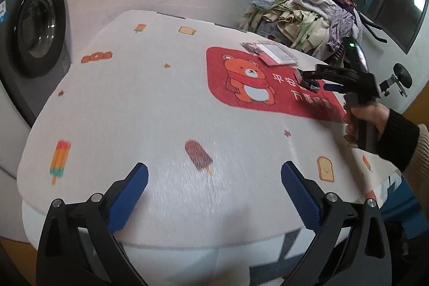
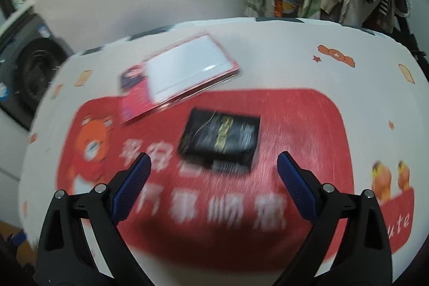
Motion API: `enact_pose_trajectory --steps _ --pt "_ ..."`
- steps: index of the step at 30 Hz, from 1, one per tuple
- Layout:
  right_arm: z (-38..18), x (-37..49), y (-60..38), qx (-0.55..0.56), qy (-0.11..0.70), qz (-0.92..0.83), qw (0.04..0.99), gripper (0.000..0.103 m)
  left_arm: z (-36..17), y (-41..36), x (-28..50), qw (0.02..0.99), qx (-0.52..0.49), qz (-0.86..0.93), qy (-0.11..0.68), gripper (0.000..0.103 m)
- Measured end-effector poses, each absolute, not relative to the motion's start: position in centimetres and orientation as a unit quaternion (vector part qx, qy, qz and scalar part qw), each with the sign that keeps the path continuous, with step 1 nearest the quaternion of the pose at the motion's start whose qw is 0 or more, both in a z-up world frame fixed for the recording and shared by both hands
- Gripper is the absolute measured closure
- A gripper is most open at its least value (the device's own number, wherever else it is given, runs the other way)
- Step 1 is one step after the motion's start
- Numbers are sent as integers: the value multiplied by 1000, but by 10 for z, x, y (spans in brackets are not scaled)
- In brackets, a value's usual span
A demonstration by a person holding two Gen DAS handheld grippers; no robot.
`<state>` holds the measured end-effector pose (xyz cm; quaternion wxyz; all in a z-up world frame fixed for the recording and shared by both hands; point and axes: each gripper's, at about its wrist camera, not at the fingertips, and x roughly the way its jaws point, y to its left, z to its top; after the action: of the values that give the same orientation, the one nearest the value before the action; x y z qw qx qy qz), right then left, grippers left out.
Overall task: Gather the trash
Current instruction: 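Grasp the black Face tissue pack with the right tool while the left tool grasps the clear plastic package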
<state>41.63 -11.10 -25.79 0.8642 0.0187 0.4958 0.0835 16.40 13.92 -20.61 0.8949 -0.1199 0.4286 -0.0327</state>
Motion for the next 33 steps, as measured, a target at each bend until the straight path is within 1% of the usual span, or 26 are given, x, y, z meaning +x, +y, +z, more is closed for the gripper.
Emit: enact_pose_trajectory --steps 4,6,8,10,12,16,21,24,27,28,30,33 --pt "-268 433 -104 -10 510 67 857 7 -206 138 183 896 -95 -41 431 6" --pt "-270 435 -101 -32 507 73 858 10 -205 135 193 897 -87 -56 431 6" --pt "-267 430 -103 -46 493 86 864 32 -204 129 207 896 -73 -73 431 6" --pt "-264 425 -111 -35 486 111 866 34 -198 119 224 900 -46 -94 423 6" --pt "-259 417 -121 -29 468 121 875 34 -194 108 240 901 -23 -116 418 6" --pt "-243 397 -148 -43 403 100 909 34 -188 79 289 901 34 -165 399 6" --pt "-241 395 -185 41 385 91 918 34 -188 38 368 887 142 -218 380 6" --pt "-242 396 -195 62 381 94 918 34 -190 24 411 875 145 -267 377 6" --pt "-243 396 -202 80 380 103 916 34 -200 9 459 851 135 -308 404 6" --pt "-243 396 -202 84 379 106 916 34 -202 3 473 852 140 -308 399 6" --pt "-243 395 -205 92 376 111 915 34 -203 -8 495 850 133 -322 394 6" --pt "-243 393 -207 101 373 118 915 34 -211 -24 518 833 113 -353 412 6"
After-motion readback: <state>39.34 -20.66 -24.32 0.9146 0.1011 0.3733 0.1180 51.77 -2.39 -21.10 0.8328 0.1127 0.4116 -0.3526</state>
